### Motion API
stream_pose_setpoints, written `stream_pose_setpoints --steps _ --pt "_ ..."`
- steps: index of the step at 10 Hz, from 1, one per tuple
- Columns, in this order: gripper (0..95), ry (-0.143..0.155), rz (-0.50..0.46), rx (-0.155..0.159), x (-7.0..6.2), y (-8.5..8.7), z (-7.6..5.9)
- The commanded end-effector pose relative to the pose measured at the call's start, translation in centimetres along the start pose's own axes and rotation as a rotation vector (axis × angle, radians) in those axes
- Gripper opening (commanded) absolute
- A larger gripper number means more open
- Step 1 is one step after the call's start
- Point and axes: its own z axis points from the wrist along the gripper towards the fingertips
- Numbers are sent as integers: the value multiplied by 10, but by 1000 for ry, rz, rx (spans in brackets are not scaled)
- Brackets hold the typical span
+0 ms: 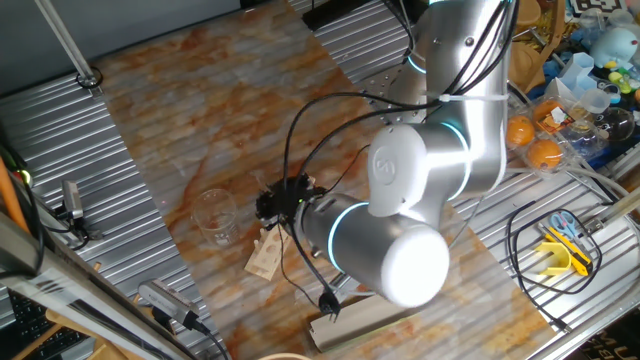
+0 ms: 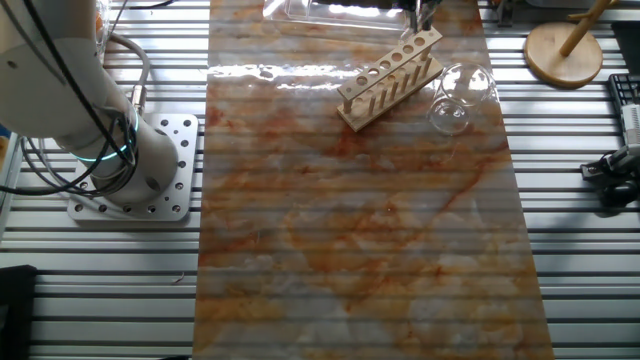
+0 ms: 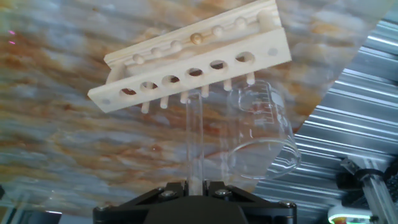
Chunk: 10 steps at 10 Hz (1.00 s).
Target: Pour out the test tube
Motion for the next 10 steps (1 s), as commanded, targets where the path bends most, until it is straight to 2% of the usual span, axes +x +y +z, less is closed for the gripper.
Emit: stream_pose_setpoints --steps 1,5,7,9,10 --pt "0 5 -3 -2 -5 0 1" --pt "0 49 -6 4 -20 2 4" --pt "0 62 -8 11 -21 2 5" --pt "0 89 -14 21 -21 1 6" --pt "0 88 -10 22 -22 1 8"
